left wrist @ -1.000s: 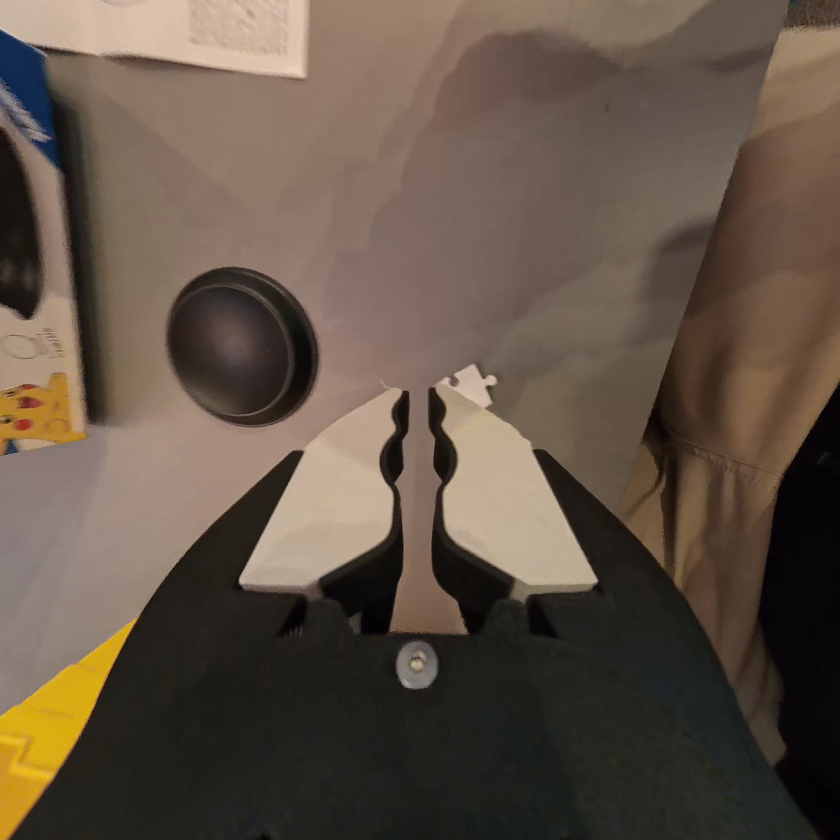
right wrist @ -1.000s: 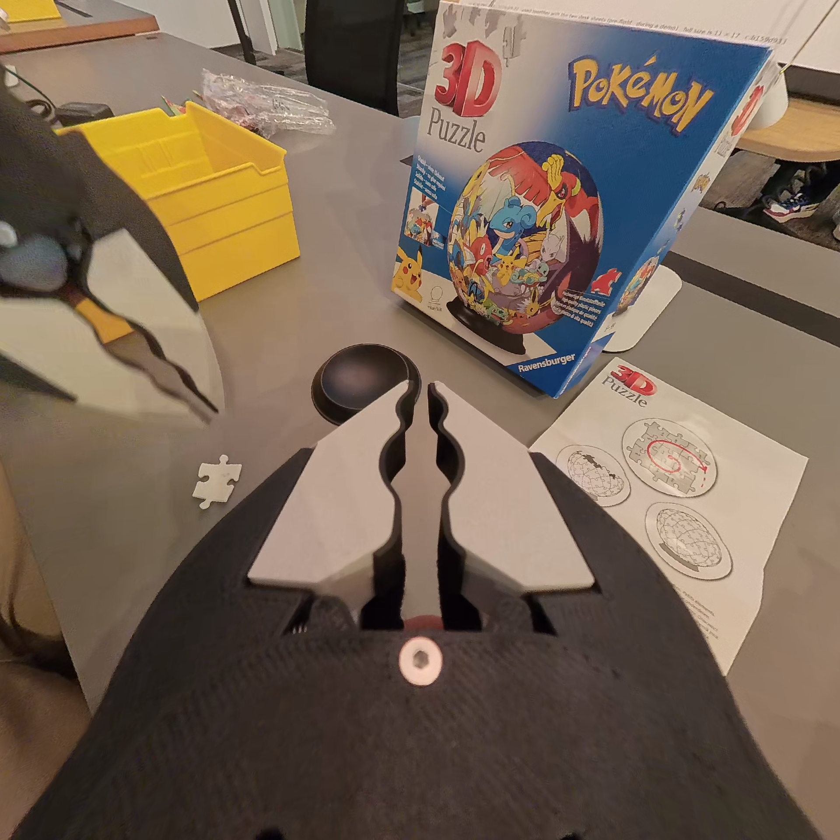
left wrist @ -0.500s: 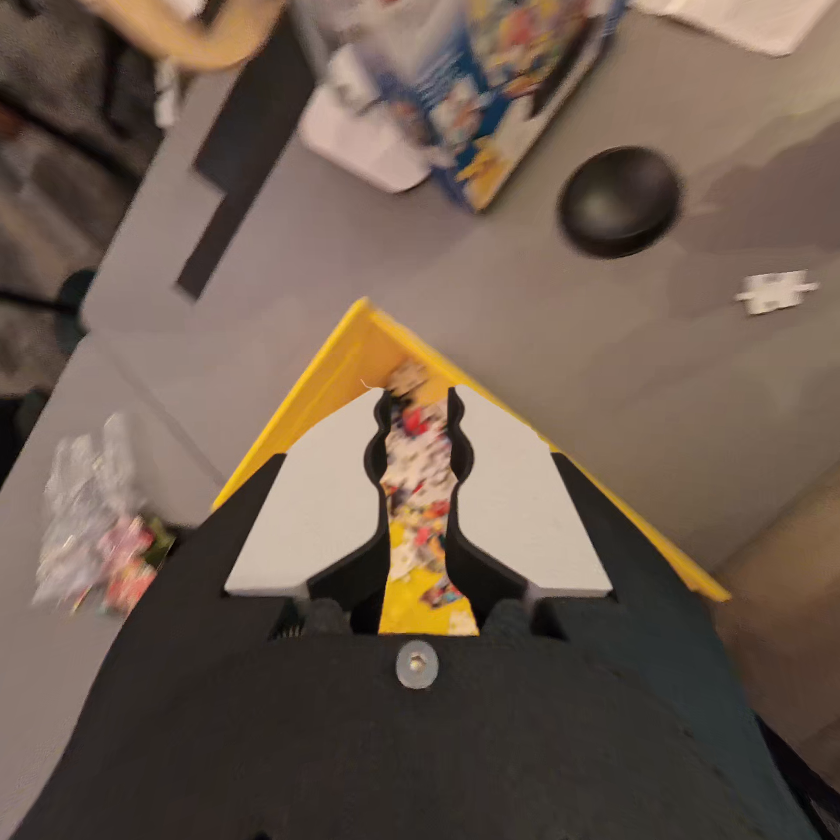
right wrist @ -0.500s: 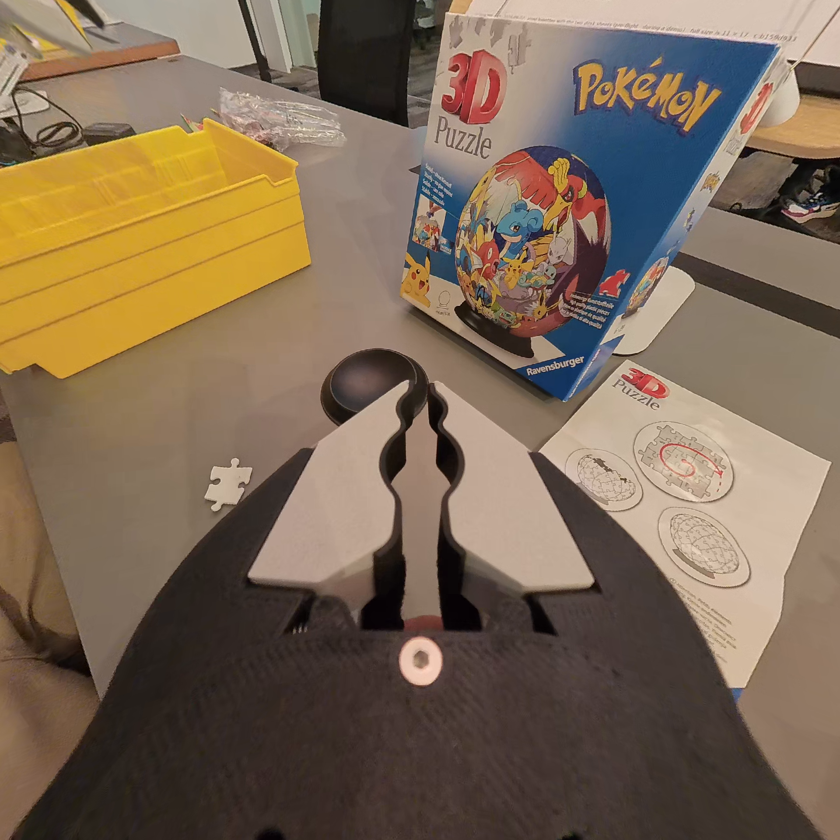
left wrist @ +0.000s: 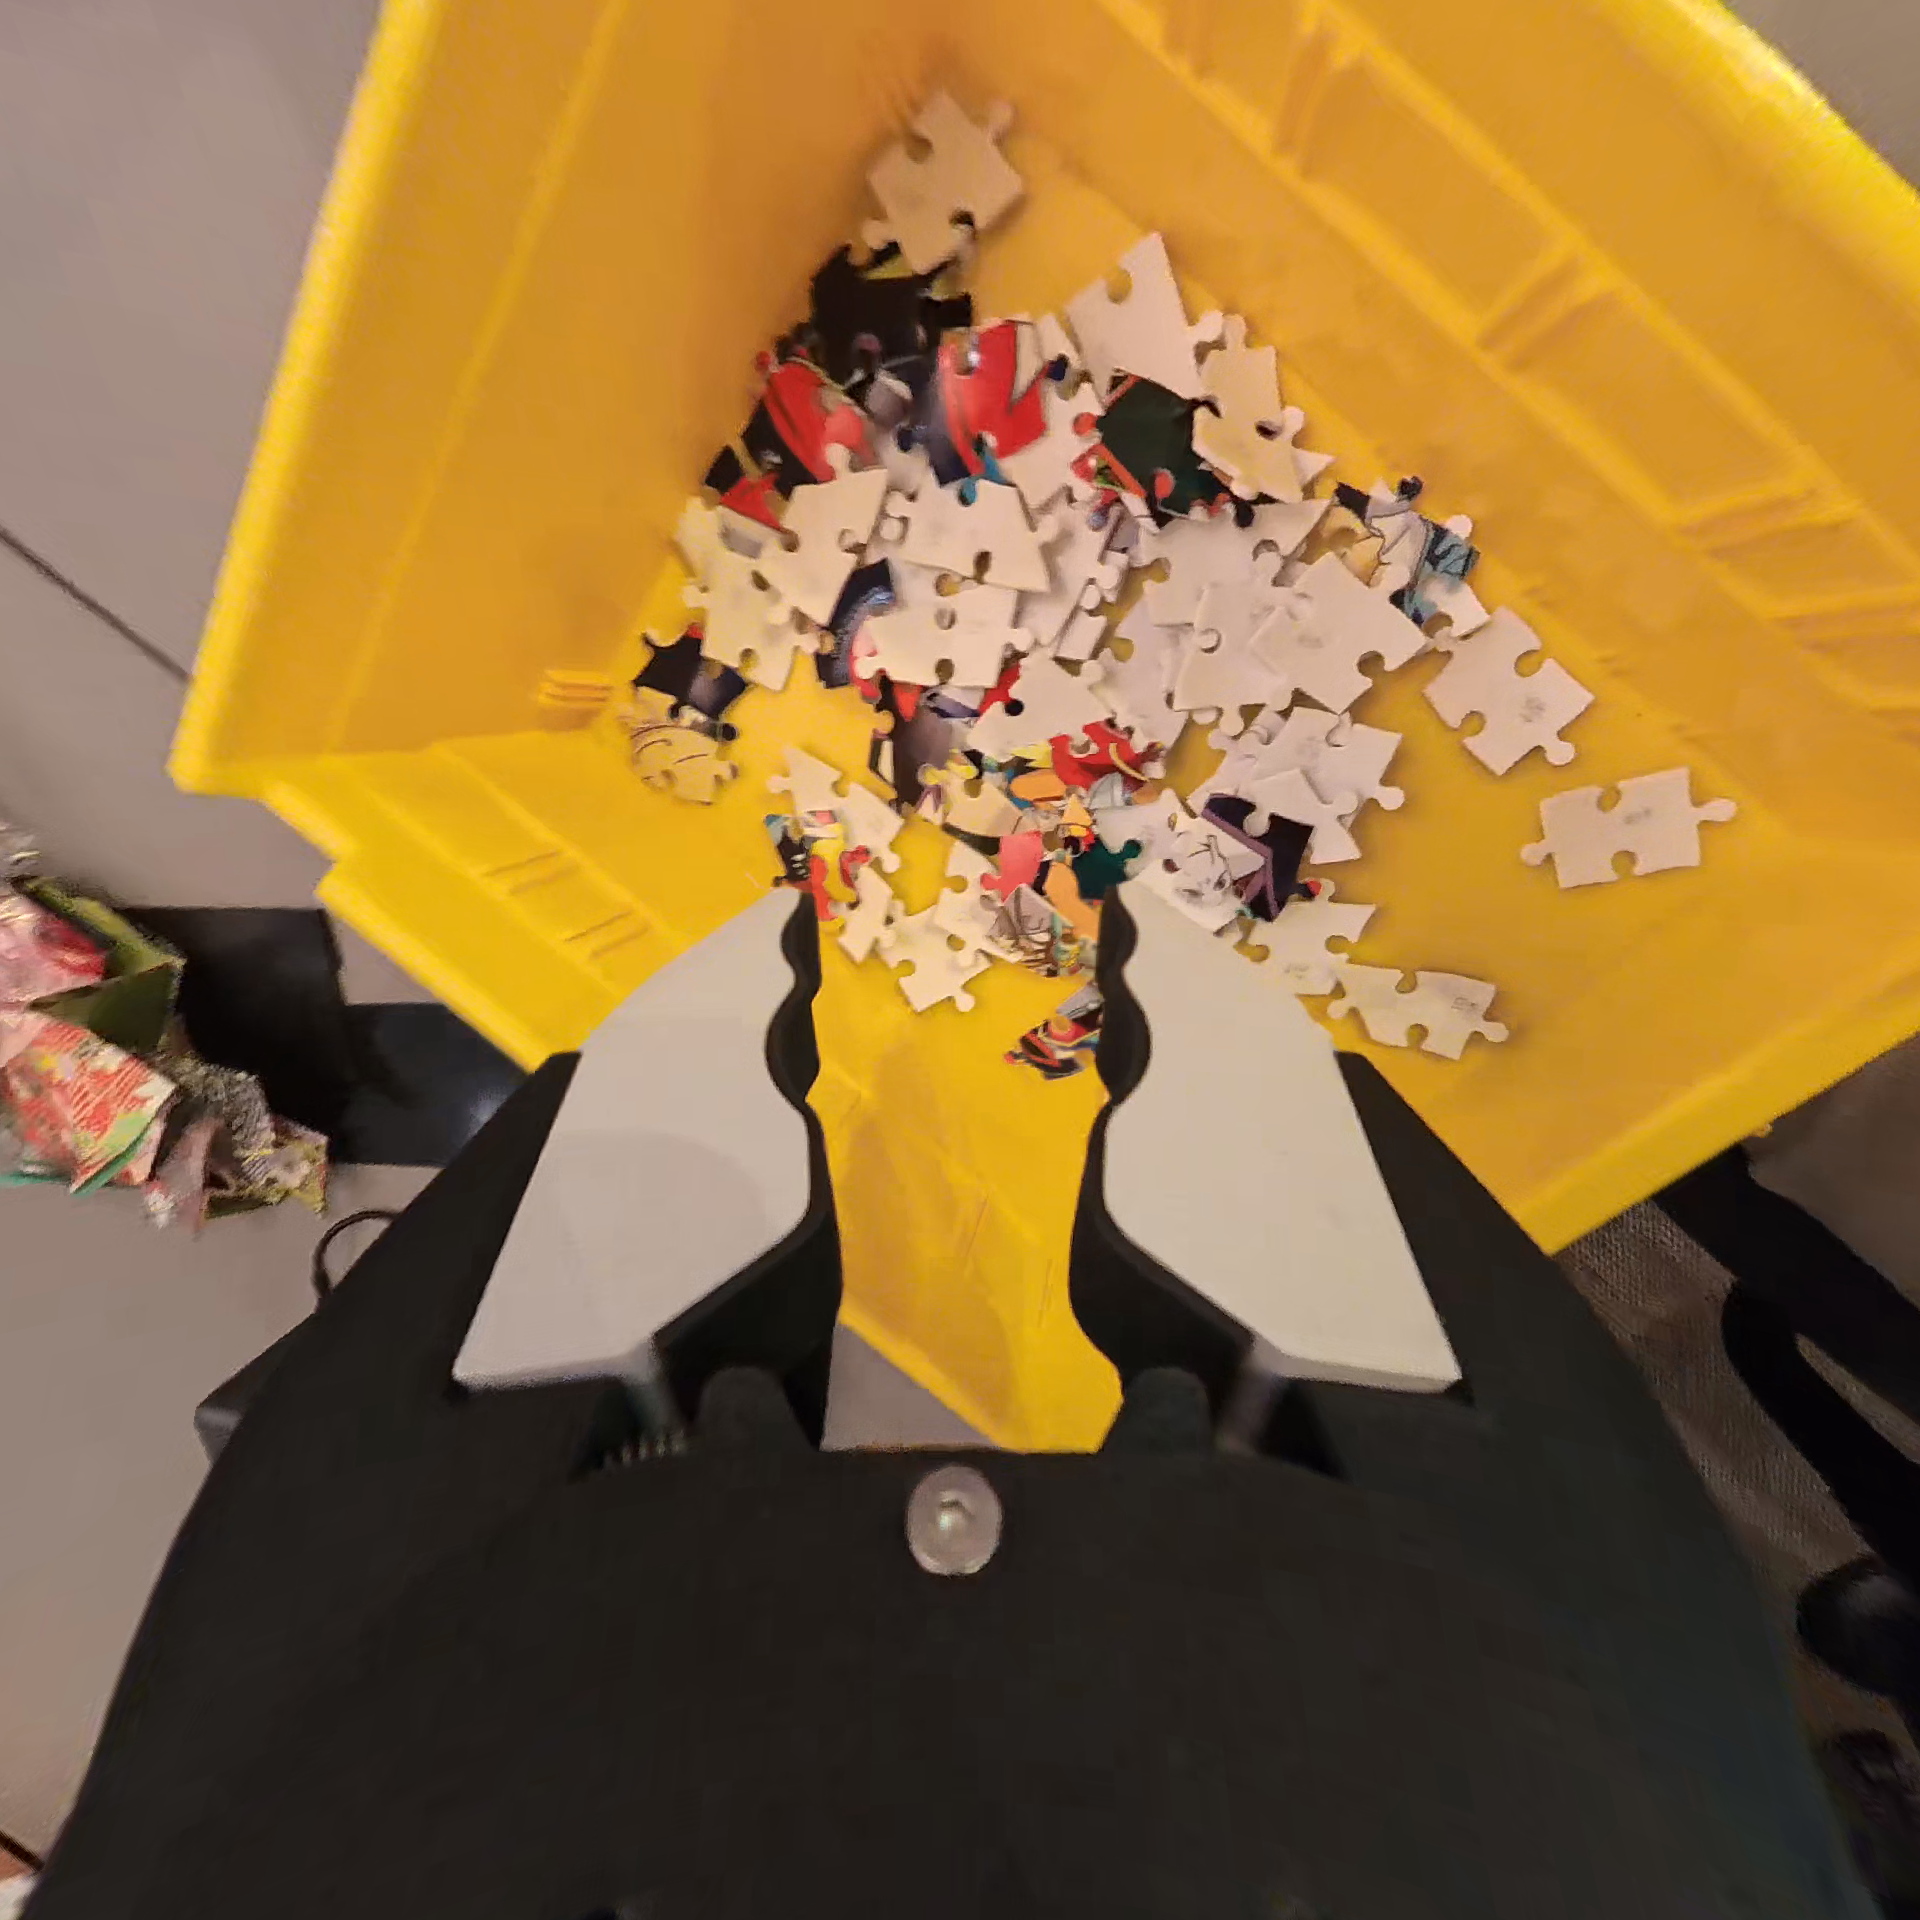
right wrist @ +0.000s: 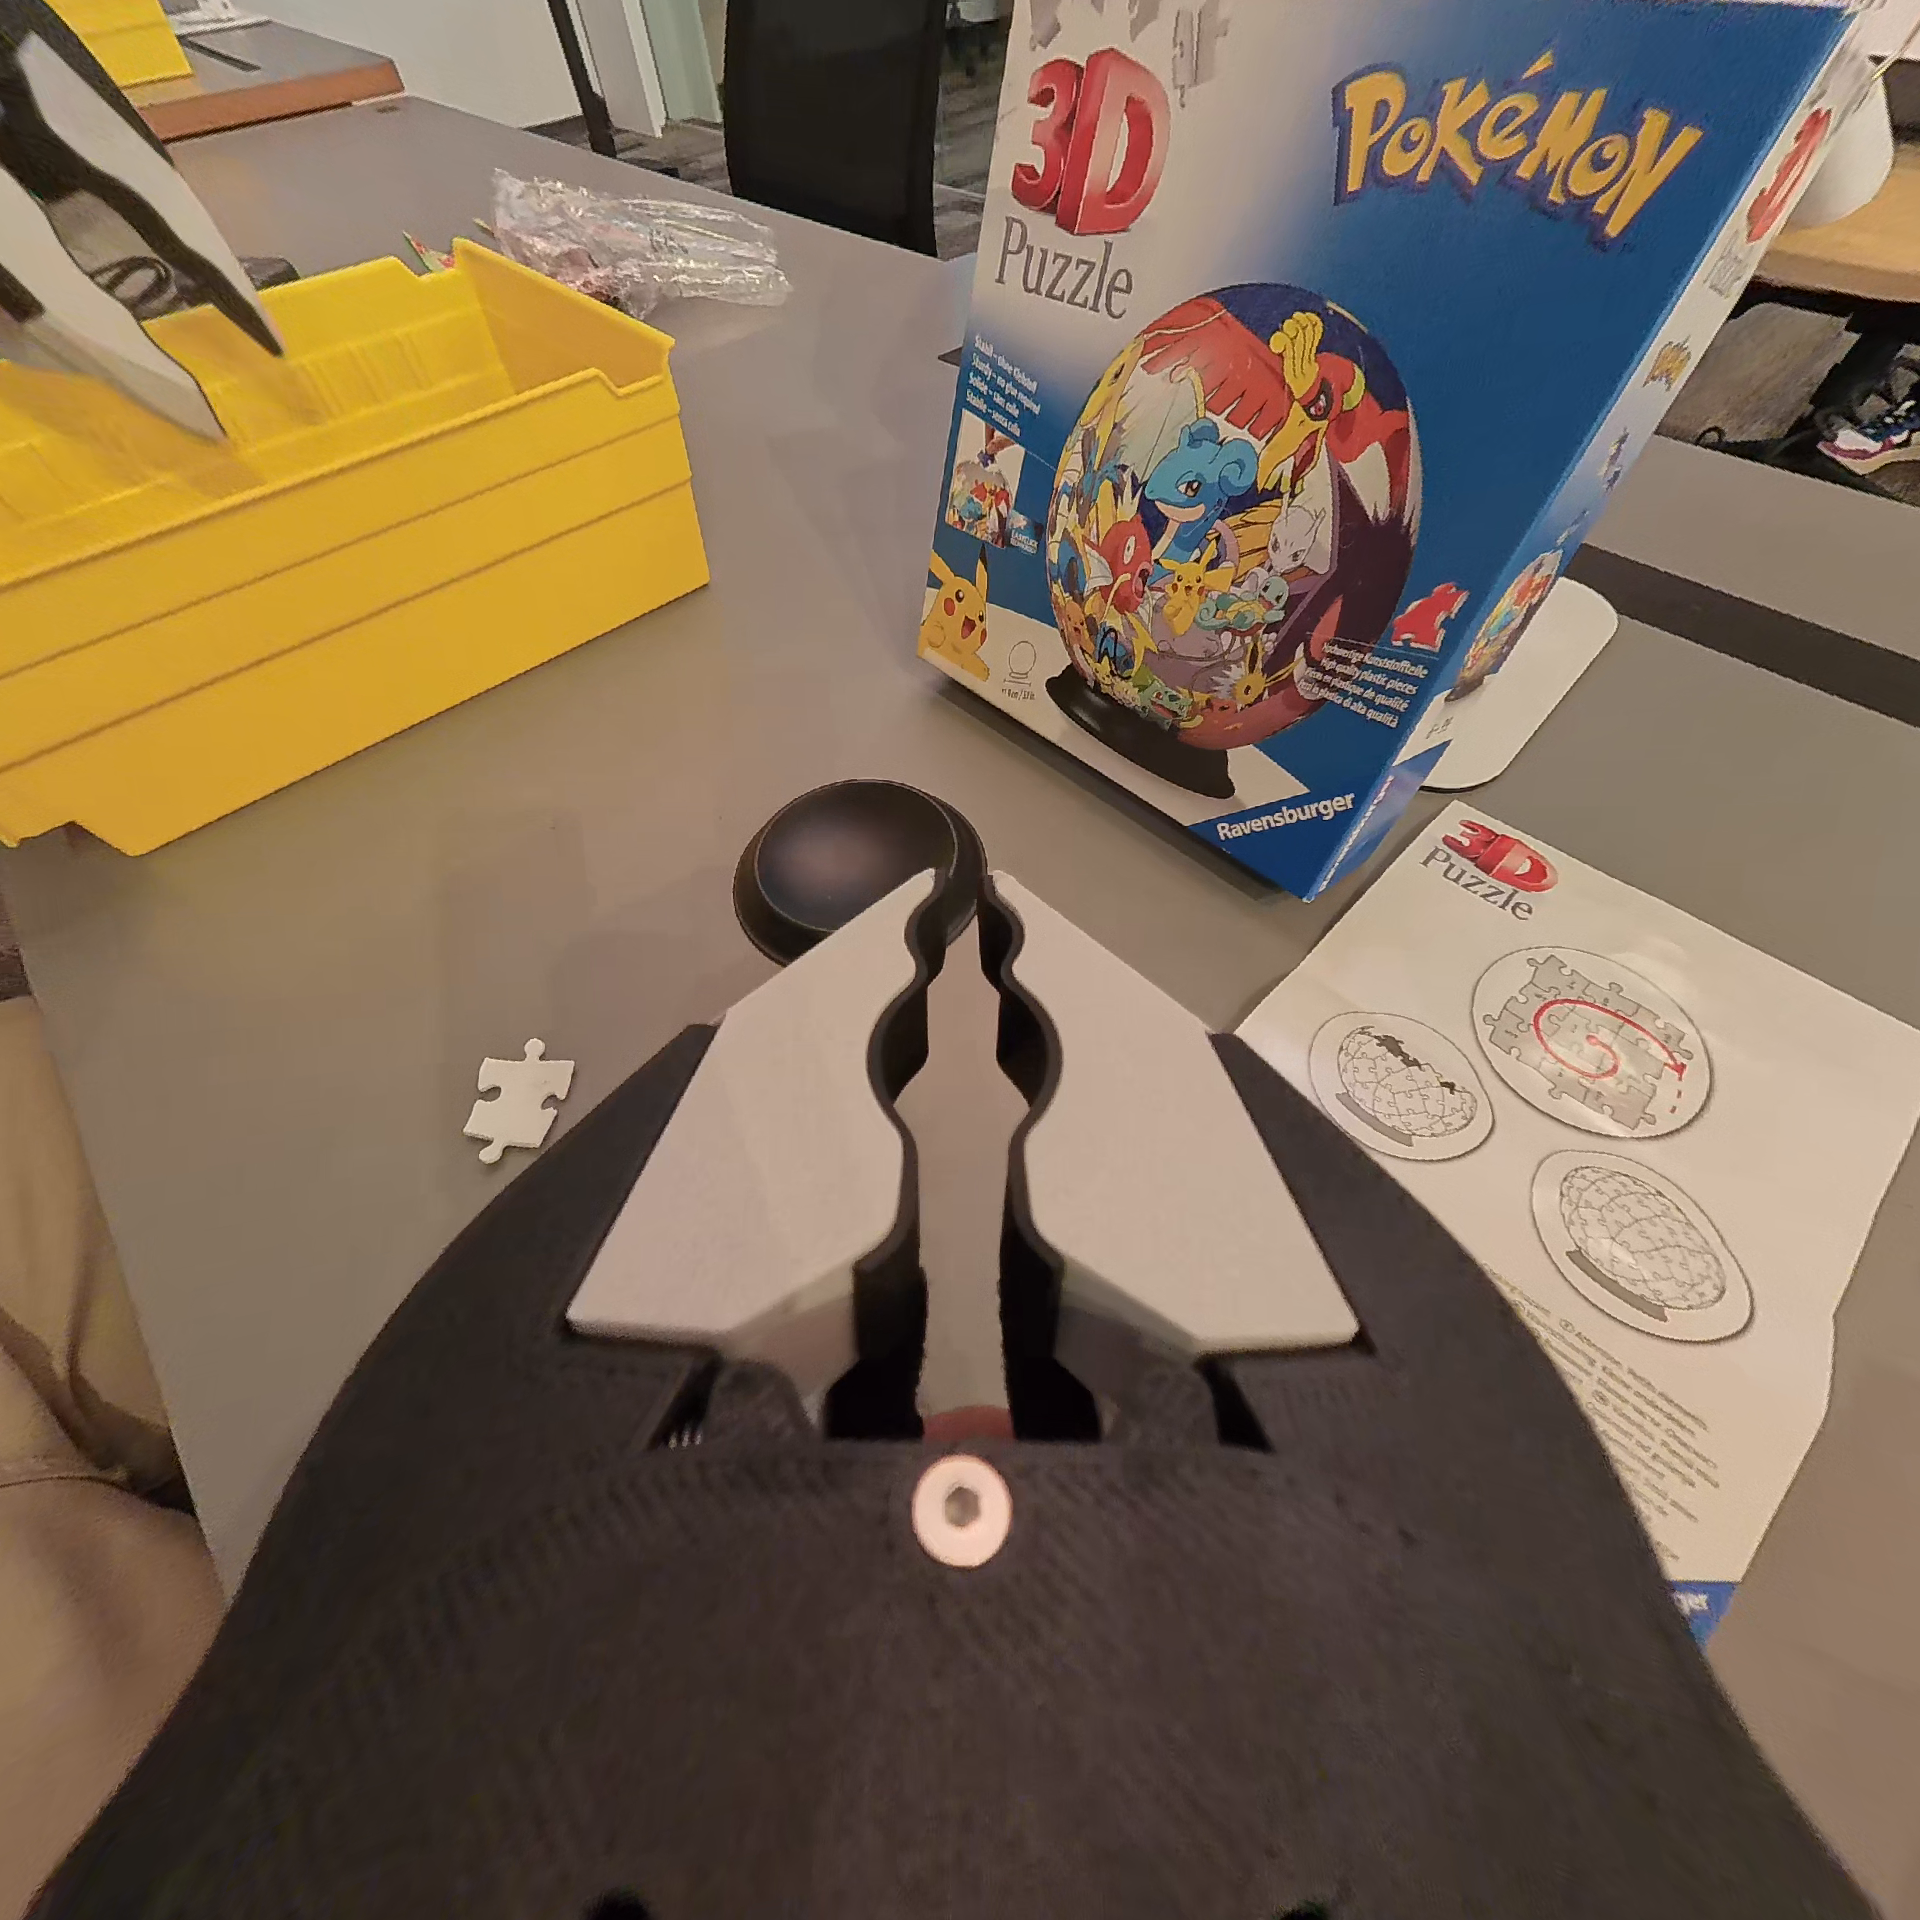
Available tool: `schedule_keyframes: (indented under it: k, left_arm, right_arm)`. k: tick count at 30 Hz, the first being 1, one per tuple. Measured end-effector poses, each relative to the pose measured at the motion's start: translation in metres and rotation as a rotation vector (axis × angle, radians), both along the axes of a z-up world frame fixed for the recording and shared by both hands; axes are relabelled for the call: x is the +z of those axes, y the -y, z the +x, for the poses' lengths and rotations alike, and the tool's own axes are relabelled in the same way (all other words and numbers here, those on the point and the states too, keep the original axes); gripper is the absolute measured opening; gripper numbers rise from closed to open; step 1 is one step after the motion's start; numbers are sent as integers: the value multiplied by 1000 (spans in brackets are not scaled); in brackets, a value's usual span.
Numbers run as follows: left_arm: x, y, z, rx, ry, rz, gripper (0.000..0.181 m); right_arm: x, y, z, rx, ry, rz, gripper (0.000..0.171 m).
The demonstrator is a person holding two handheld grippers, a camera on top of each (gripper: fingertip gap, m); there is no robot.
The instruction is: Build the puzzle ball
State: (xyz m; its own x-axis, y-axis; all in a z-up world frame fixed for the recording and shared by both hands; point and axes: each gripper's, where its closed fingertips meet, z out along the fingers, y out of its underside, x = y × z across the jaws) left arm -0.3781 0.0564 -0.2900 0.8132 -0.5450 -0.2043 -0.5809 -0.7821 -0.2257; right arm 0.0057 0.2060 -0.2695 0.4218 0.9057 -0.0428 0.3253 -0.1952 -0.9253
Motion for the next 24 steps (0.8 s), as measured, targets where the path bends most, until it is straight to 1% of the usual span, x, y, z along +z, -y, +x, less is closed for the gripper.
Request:
schedule_keyframes:
  k: [3, 9, 11, 15, 16, 19, 22, 24]
  left_arm:
    - [-20, 2, 10, -45, 6, -69, 53]
    - [-53, 3, 22, -80, 24, -166, 53]
    - [-62, 2, 27, -73, 21, -189, 46]
    - [-79, 4, 28, -61, 4, -249, 42]
    - [-80, 3, 29, -62, 7, -244, 42]
    - [-81, 12, 31, -51, 32, -283, 30]
    - [-79, 25, 30, -46, 38, -336, 23]
    - [-78, 39, 26, -22, 36, -408, 19]
  right_arm:
    - [-2, 1, -2, 4, 3, -6, 4]
    - [-4, 2, -4, 9, 7, -9, 4]
    - [-3, 2, -4, 10, 7, -9, 4]
    - [-2, 2, -4, 10, 8, -5, 4]
    - [-2, 2, -4, 9, 9, -3, 4]
    - [-3, 1, -3, 8, 10, -5, 4]
    - [-4, 2, -4, 11, 11, -8, 4]
    - [-5, 2, -5, 14, 15, -7, 4]
